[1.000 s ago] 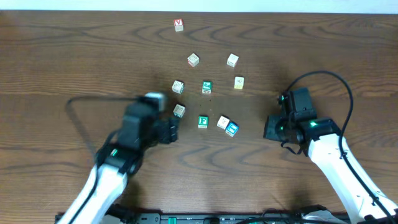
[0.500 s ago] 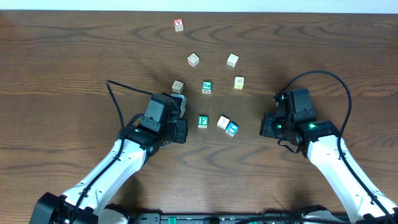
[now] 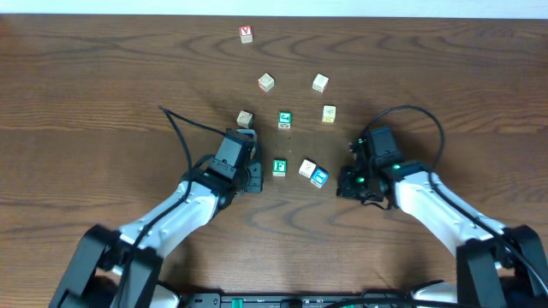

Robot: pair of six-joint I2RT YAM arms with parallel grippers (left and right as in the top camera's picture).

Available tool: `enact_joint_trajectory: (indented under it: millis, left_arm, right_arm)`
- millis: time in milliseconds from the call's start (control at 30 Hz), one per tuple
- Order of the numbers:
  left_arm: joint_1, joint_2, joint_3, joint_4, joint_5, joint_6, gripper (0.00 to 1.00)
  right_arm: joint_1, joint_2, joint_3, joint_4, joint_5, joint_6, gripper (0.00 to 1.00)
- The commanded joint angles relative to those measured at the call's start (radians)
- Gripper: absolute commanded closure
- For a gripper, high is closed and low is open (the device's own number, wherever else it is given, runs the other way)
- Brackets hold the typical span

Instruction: Lift 3 blocks

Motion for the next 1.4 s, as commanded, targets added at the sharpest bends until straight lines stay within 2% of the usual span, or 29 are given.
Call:
enact_joint_trajectory:
  millis: [0, 500, 700, 1367]
  left_arm:
    - [-0.004, 0.040, 0.016, 0.022, 0.067, -0.023, 0.93]
    - [-0.004, 0.175, 0.016, 0.193, 0.137, -0.024, 0.92]
    - [-0.004, 0.194, 0.016, 0.211, 0.139, -0.019, 0.93]
    - [-0.004, 0.194, 0.016, 0.235, 0.150, -0.019, 0.93]
  right_arm:
    - [0.036, 0.036, -0.006, 0.003, -0.002, 0.077, 0.99]
    - [0.046, 0.070, -0.006, 0.051, -0.001, 0.102, 0.99]
    - [0.046, 0.070, -0.006, 0.132, -0.026, 0.103, 0.99]
    - [0.046, 0.070, -0.006, 0.253, -0.017, 0.102, 0.99]
